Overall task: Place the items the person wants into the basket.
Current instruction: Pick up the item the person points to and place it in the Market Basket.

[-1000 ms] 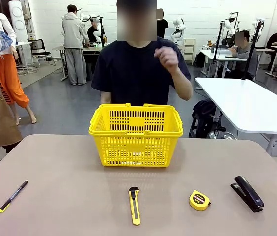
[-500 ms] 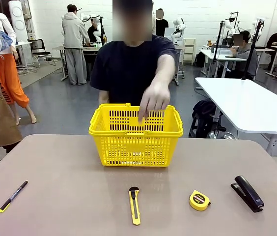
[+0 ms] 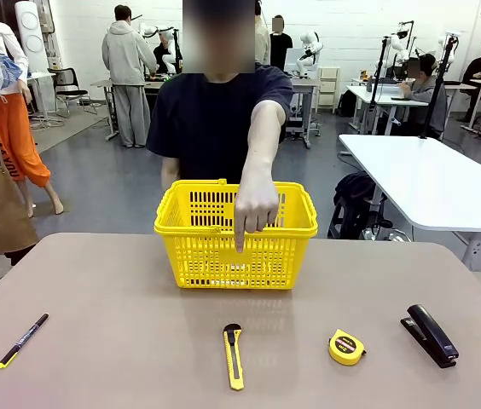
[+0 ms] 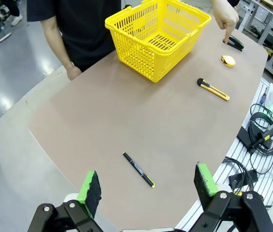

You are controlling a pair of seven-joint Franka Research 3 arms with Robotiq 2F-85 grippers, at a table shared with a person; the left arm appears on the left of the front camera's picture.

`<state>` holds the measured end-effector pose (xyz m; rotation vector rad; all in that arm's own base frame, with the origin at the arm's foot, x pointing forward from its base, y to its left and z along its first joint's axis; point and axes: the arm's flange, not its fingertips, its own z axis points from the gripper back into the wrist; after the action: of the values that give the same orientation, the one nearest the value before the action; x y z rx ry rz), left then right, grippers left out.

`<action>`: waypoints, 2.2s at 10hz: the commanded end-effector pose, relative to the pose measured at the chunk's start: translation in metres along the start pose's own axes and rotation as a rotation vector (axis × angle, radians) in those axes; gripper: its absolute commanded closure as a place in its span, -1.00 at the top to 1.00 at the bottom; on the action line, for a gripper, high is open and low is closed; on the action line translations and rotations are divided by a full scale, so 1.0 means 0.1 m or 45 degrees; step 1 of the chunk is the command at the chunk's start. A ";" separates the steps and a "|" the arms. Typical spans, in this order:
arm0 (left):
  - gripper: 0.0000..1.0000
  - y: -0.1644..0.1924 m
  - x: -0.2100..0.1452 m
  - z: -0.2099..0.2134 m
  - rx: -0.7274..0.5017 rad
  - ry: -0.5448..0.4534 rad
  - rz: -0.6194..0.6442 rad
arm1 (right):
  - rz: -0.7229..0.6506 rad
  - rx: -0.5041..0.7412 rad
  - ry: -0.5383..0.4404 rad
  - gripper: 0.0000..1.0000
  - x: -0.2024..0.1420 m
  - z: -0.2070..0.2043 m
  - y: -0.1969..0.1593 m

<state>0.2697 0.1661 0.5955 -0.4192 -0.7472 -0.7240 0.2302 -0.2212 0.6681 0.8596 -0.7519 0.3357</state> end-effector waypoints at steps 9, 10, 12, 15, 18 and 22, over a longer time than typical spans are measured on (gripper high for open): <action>1.00 -0.66 0.64 -0.16 0.230 0.086 0.219 | 0.019 0.031 -0.023 1.00 0.02 0.00 0.01; 1.00 -1.05 0.90 -0.39 0.265 0.199 0.225 | 0.019 0.031 -0.023 1.00 0.02 0.00 0.01; 1.00 -1.72 1.35 -0.88 0.295 0.348 0.278 | 0.019 0.031 -0.023 1.00 0.02 0.00 0.01; 1.00 -2.44 1.66 -1.86 0.341 0.692 0.289 | 0.019 0.031 -0.023 1.00 0.02 0.00 0.01; 1.00 -2.69 1.67 -2.68 0.398 0.734 0.435 | 0.019 0.031 -0.023 1.00 0.02 0.00 0.01; 1.00 -2.66 1.47 -3.19 0.391 0.708 0.577 | 0.019 0.031 -0.023 1.00 0.02 0.00 0.01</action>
<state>0.3046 -0.2630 0.5231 -0.0864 -0.1857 -0.3000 0.2304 -0.2206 0.6684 0.8594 -0.7508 0.3371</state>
